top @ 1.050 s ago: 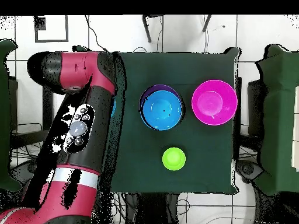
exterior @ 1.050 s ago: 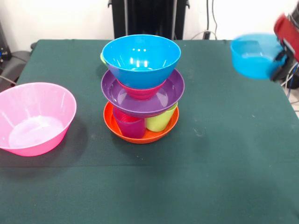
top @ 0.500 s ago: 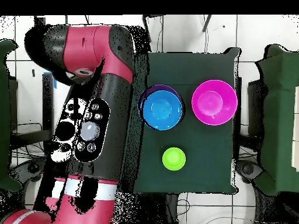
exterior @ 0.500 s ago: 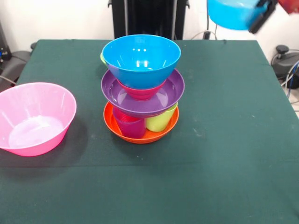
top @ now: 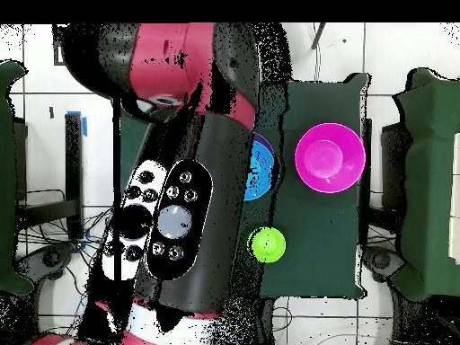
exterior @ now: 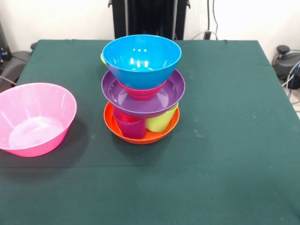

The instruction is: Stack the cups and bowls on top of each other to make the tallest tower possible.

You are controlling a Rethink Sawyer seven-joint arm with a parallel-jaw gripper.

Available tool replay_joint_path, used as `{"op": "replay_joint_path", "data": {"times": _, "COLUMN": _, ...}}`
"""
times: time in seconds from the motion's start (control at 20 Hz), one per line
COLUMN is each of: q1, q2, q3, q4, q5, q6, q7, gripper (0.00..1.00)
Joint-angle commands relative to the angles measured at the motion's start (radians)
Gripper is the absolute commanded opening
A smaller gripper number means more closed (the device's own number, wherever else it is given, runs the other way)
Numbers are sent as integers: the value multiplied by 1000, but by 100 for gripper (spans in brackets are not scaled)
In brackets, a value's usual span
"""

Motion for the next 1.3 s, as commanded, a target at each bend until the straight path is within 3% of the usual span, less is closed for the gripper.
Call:
{"op": "replay_joint_path", "data": {"times": 0.05, "q1": -29, "q2": -63, "q3": 103, "q4": 142, "q5": -118, "q6": -92, "q7": -330, "gripper": 0}}
{"op": "replay_joint_path", "data": {"times": 0.3, "q1": -36, "q2": -73, "q3": 134, "q4": 249, "q5": -121, "q6": -233, "q7": -303, "gripper": 0}}
{"op": "replay_joint_path", "data": {"times": 0.8, "q1": -44, "q2": -85, "q3": 169, "q4": 368, "q5": -124, "q6": -410, "q7": -291, "gripper": 0}}
{"op": "replay_joint_path", "data": {"times": 1.3, "q1": -51, "q2": -90, "q3": 195, "q4": 445, "q5": -128, "q6": -519, "q7": -271, "gripper": 0}}
